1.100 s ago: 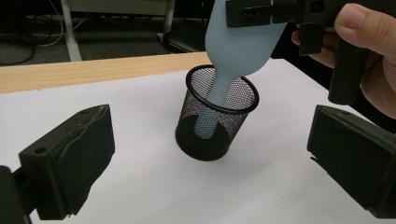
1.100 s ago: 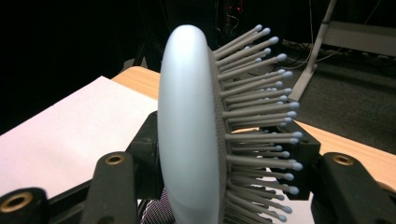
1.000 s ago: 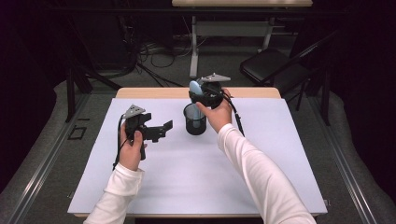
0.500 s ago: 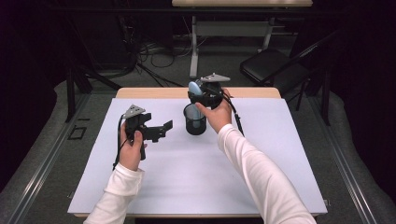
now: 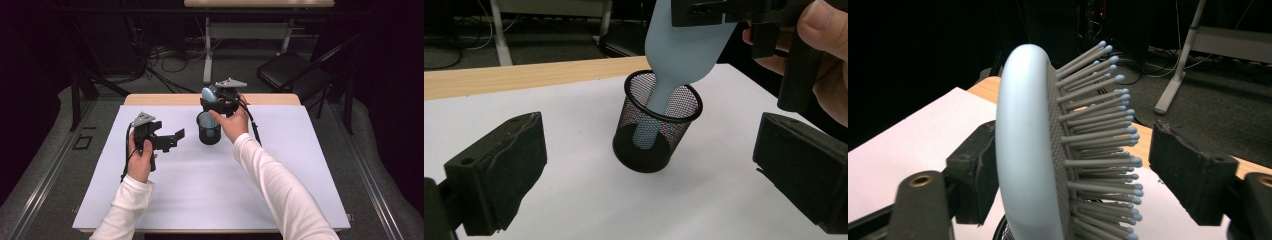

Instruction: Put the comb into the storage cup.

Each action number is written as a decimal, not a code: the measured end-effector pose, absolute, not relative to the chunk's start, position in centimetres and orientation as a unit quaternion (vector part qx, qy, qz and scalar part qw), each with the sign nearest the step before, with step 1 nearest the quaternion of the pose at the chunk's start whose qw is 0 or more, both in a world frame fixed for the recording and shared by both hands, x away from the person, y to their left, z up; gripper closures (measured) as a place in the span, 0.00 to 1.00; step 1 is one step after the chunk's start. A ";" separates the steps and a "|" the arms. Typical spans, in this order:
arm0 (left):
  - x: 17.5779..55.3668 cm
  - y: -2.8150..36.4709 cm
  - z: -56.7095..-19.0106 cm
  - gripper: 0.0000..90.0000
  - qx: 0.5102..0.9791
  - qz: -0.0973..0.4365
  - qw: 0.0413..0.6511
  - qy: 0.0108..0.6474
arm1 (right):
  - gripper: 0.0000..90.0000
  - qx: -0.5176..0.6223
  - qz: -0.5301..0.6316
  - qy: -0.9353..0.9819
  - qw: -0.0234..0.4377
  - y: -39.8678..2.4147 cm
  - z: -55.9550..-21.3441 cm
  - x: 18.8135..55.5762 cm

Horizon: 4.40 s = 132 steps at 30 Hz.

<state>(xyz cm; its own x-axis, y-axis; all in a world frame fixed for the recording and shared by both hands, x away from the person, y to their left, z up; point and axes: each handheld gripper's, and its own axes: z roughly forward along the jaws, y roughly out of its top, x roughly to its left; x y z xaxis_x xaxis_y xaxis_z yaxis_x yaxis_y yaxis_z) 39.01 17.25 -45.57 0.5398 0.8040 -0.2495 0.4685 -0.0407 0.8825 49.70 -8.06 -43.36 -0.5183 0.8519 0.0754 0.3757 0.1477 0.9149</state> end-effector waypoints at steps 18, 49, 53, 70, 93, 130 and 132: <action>39.0 17.3 -45.5 0.01 0.702 0.160 0.526 0.453 | 0.05 0.434 0.492 0.714 0.244 -7.8 -43.2 49.5; 39.0 17.2 -45.5 0.01 0.702 0.157 0.528 0.452 | 0.00 0.435 0.475 0.726 0.241 -8.0 -42.8 49.3; 39.0 17.2 -45.6 0.01 0.702 0.157 0.528 0.452 | 0.00 0.434 0.477 0.726 0.240 -8.2 -42.7 49.2; 39.0 17.1 -45.6 0.01 0.704 0.156 0.527 0.450 | 0.00 0.433 0.475 0.726 0.244 -8.5 -42.4 49.2; 38.9 17.2 -45.5 0.01 0.701 0.155 0.528 0.452 | 0.00 0.432 0.470 0.728 0.251 -9.1 -41.8 48.8; 38.8 17.5 -45.2 0.01 0.699 0.155 0.531 0.453 | 0.00 0.419 0.467 0.740 0.242 -10.2 -39.6 46.9; 38.8 17.4 -45.2 0.01 0.702 0.156 0.528 0.452 | 0.00 0.419 0.463 0.743 0.241 -10.4 -39.5 46.8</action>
